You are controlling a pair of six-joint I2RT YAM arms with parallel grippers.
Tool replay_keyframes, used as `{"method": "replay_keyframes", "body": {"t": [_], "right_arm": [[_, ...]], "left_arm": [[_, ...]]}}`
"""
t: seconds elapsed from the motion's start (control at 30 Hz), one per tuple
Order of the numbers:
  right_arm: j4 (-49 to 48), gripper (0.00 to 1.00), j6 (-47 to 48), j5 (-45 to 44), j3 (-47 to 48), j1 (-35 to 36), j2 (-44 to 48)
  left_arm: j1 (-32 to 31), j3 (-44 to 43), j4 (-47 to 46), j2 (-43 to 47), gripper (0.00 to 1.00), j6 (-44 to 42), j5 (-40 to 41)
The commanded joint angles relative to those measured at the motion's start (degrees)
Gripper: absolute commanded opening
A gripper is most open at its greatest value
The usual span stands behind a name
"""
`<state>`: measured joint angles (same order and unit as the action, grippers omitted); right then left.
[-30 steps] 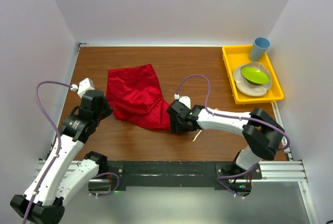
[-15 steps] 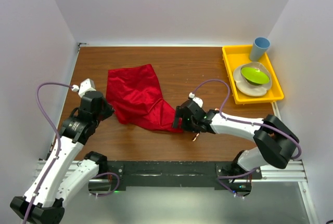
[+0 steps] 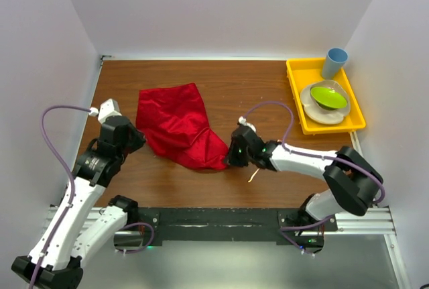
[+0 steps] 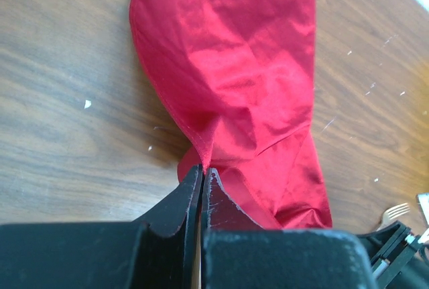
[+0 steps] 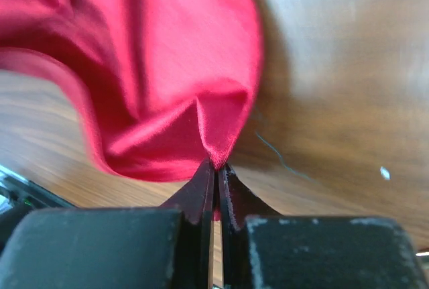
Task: Fold the napkin, place the utensils inside, and roll it up
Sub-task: Flatten the napkin out
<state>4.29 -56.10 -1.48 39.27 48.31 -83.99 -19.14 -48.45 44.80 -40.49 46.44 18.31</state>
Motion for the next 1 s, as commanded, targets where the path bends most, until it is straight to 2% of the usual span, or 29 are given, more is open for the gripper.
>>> {"method": "replay_keyframes", "body": {"t": [0.0, 0.03, 0.07, 0.13, 0.17, 0.2, 0.23, 0.3, 0.37, 0.4, 0.5, 0.57, 0.63, 0.73, 0.77, 0.83, 0.87, 0.9, 0.97], "right_arm": [[8.52, 0.00, 10.37, -0.47, 18.62, -5.67, 1.55], [11.93, 0.00, 13.44, 1.28, 22.57, -9.69, 1.02], [13.27, 0.00, 15.03, 1.21, 30.53, -11.47, -0.72], [18.08, 0.00, 19.77, 1.39, 39.44, -16.73, -2.93], [18.90, 0.00, 21.10, 3.65, 48.01, -18.41, -5.55], [19.69, 0.00, 22.16, 5.06, 52.27, -20.00, -6.45], [20.74, 0.00, 23.91, 8.21, 56.32, -22.71, -7.50], [22.06, 0.00, 25.33, 9.82, 68.01, -24.23, -9.43], [24.35, 0.00, 28.58, 10.61, 78.27, -24.50, -9.88], [24.71, 0.00, 29.28, 10.70, 80.59, -24.50, -9.36], [25.85, 0.00, 32.62, 10.35, 84.22, -24.67, -7.25], [25.15, 0.00, 33.60, 9.57, 79.51, -24.67, -2.69], [22.45, 0.00, 31.50, 10.35, 72.39, -24.50, 3.96], [19.80, 0.00, 26.59, 12.63, 47.67, -24.58, 13.10], [19.87, 0.00, 25.09, 13.33, 42.79, -24.50, 15.06], [18.83, 0.00, 22.10, 20.15, 33.03, -23.97, 18.23], [17.78, 0.00, 20.95, 21.33, 22.71, -23.01, 21.98], [16.98, 0.00, 19.63, 21.25, 17.74, -21.70, 23.59], [13.21, 0.00, 15.85, 22.92, 5.29, -16.52, 26.40]], "left_arm": [[0.24, -11.81, -7.24, -4.23, 0.00, -0.38, 2.08], [0.24, -14.11, -8.48, -7.90, 0.00, -0.73, 2.35], [0.33, -16.31, -9.98, -10.11, 0.00, -1.34, 2.61], [0.59, -25.00, -12.80, -17.47, 0.00, -3.71, 6.46], [1.03, -28.60, -13.93, -20.13, 0.00, -4.68, 7.61], [1.90, -36.38, -14.56, -22.85, 0.00, -7.38, 8.23], [3.39, -40.37, -15.08, -28.10, 0.00, -8.63, 8.76], [4.71, -50.19, -18.50, -32.00, 0.00, -12.48, 10.08], [6.21, -54.19, -26.20, -35.44, 0.00, -16.71, 7.99], [6.56, -57.86, -28.16, -36.23, 0.00, -19.95, 5.80], [7.01, -61.84, -35.20, -37.73, 0.00, -27.24, 0.36], [7.01, -61.77, -36.18, -36.77, 0.00, -29.03, -0.64], [7.01, -56.96, -36.01, -33.19, 0.00, -29.82, -0.99], [7.01, -44.31, -36.89, -26.15, 0.00, -29.65, -6.34], [7.01, -41.15, -33.41, -24.39, 0.00, -28.60, -6.61], [7.01, -33.23, -25.33, -19.99, 0.00, -20.80, -0.75], [7.01, -30.86, -16.32, -18.76, 0.00, -18.16, 1.80], [7.01, -25.00, -12.75, -16.23, 0.00, -14.13, 6.09], [7.09, -19.26, -4.68, -14.01, 0.00, -11.29, 9.54]]}}
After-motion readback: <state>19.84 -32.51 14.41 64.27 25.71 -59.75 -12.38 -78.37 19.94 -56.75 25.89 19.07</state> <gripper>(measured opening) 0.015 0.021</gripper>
